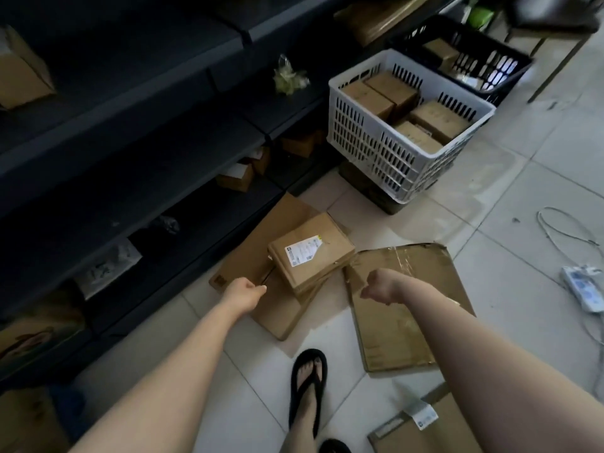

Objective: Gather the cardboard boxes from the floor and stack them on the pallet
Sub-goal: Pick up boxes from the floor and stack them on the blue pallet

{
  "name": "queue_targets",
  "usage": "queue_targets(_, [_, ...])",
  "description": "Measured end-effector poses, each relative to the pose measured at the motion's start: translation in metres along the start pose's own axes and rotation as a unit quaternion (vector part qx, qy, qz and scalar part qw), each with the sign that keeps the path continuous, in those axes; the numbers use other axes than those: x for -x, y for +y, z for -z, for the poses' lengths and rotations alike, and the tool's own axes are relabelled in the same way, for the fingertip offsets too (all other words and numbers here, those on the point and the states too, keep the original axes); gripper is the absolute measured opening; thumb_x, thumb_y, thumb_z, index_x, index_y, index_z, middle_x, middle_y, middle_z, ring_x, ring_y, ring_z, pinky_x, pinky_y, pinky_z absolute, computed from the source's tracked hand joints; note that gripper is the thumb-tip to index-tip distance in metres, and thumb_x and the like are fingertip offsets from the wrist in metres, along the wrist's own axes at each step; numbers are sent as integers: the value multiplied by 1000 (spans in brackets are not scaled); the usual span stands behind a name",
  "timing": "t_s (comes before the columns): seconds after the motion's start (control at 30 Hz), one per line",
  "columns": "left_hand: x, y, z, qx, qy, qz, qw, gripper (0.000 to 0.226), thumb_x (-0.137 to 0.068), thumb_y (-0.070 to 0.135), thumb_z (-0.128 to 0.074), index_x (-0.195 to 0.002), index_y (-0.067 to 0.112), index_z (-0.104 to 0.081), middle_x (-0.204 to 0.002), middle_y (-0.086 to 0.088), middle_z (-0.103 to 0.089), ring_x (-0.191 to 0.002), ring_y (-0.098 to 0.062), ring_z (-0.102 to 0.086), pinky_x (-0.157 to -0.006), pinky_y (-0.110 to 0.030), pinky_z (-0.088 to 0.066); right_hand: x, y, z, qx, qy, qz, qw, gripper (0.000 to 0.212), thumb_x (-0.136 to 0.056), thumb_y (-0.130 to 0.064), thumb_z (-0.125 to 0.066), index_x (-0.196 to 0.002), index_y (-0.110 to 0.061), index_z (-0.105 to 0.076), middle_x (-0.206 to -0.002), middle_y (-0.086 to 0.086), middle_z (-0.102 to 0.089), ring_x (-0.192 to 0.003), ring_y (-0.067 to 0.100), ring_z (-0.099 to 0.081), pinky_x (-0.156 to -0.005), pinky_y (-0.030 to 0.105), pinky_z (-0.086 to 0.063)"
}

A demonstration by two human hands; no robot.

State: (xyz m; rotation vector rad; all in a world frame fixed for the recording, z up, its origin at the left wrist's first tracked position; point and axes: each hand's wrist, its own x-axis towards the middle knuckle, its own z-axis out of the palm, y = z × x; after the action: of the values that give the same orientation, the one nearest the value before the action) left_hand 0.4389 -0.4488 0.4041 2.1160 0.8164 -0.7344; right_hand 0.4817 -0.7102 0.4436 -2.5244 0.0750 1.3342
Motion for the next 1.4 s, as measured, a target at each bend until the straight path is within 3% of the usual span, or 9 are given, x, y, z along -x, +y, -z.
queue_targets(0.1, [-63, -4, -28, 25, -6, 24, 999, 18, -93, 27, -55, -91, 9, -56, -91, -9, -58, -96, -28, -59, -80, -33, -47, -65, -5, -2, -15, 5, -15, 1000, 60, -94, -26, -54, -145, -4, -31, -141, 15, -48, -126, 29, -49, -97, 30, -42])
queue_targets(0.17, [-102, -8, -47, 57, -11, 61, 996, 27, -93, 24, -55, -111, 3, -56, -106, -15, -60, -99, -31, -61, -84, -36, -50, -111, -4, -4, -31, 20, -28, 999, 58, -94, -27, -53, -144, -4, -35, -141, 15, -49, -130, 30, -47, -101, 31, -40])
queue_targets(0.33, [-190, -19, -98, 190, -9, 136, 972, 36, -94, 9, -53, -129, -1, -48, -84, -11, -57, -64, -16, -51, -59, -29, -45, -214, 7, -17, -136, 67, -51, 987, 47, -92, -23, -54, -137, -8, -48, -135, 14, -56, -124, 31, -53, -98, 31, -42])
queue_targets(0.57, [-290, -31, -159, 312, 56, 139, 938, 75, -82, 33, -71, -145, 13, -34, -143, -10, -48, -124, -27, -52, -102, -45, -45, -347, 40, -40, -450, 152, -87, 876, 73, -87, -20, -66, -149, -16, -28, -139, 12, -53, -125, 25, -54, -95, 27, -46])
queue_targets(0.83, [-268, -20, -182, 276, 79, 108, 952, 59, -87, 13, -66, -141, 15, -42, -130, -9, -60, -113, -28, -61, -99, -48, -48, -350, 75, -53, -510, 172, -126, 834, 40, -81, -13, -71, -120, -9, -63, -104, 9, -65, -97, 21, -60, -100, 40, -50])
queue_targets(0.97, [-220, 9, -205, 277, 27, 90, 956, 53, -86, 1, -63, -136, 12, -49, -128, -9, -62, -110, -25, -60, -98, -43, -49, -305, 125, -51, -564, 214, -186, 776, 32, -80, -9, -71, -111, -7, -67, -104, 14, -69, -97, 25, -65, -97, 41, -51])
queue_targets(1.13, [-196, 31, -287, 243, -45, 62, 967, 55, -84, -5, -64, -135, 11, -49, -118, -4, -63, -103, -22, -60, -98, -43, -49, -272, 208, -88, -658, 249, -270, 657, 27, -85, -1, -63, -111, -5, -65, -76, 6, -60, -60, 19, -55, -51, 25, -50])
queue_targets(1.3, [-229, 13, -386, 204, -118, 39, 971, 55, -85, -4, -63, -134, 18, -51, -125, -5, -63, -102, -20, -59, -98, -45, -50, -302, 287, -151, -674, 267, -326, 607, 34, -87, 4, -59, -120, -5, -62, -105, 12, -62, -89, 27, -60, -79, 38, -56])
queue_targets(1.4, [-242, -3, -425, 173, -138, 11, 975, 58, -85, -2, -63, -136, 20, -49, -127, -4, -60, -109, -22, -58, -99, -44, -49, -324, 316, -181, -665, 283, -359, 591, 34, -89, 3, -58, -122, -7, -61, -120, 16, -61, -93, 27, -59, -76, 37, -56])
